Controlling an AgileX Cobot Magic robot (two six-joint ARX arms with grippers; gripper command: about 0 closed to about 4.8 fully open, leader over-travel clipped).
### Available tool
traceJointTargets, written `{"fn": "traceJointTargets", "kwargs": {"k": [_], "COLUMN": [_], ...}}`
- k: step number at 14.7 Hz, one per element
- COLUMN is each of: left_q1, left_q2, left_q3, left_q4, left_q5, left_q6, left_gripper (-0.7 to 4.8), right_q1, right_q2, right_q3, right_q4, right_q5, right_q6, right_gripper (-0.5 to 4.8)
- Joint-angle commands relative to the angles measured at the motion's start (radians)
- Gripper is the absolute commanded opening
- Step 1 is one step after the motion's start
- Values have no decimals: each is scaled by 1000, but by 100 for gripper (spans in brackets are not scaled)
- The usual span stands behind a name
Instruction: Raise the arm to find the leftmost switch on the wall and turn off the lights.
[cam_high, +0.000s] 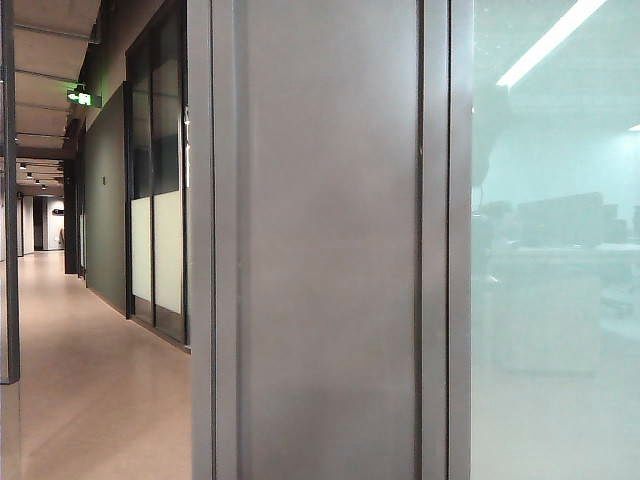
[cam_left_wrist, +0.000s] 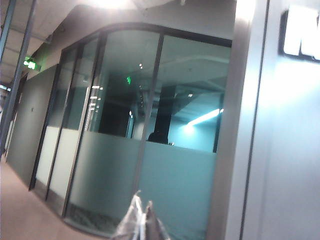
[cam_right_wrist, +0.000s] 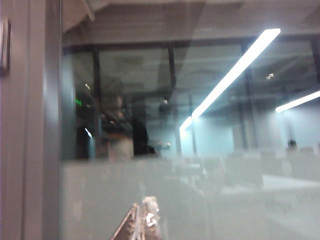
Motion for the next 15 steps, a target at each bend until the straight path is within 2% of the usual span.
{"fn": "traceJointTargets", "kwargs": {"k": [1,4,6,7,10,11,12,15], "left_q1": [-2,-2,-2,-3,-3,-3,-3,-18], "left_q2": [163,446,617,779,969,1027,1045,1067], "left_q3": [164,442,612,782,1010,1092,1127,1145], "left_q4": [35,47,48,47,47,45,37,40], "left_q5": [9,84,120,124,188,241,254,255], "left_q6": [2,4,47,46,35,10,0,-29], "left_gripper": [-6,-6,-6,-6,-6,-6,-6,-6], "right_q1": [1,1,1,1,1,2,2,18], "right_q2": [159,386,525,660,856,933,975,1094], "right_q3": [166,422,583,733,933,1021,1080,1252], "right_q4": [36,22,-39,-84,-92,-106,-117,-175], "right_q5": [-1,-64,-87,-93,-94,-126,-203,-553], "right_q6": [1,1,0,0,0,3,43,191], "right_gripper": [-1,-1,-1,-1,-1,-1,-1,-1]}}
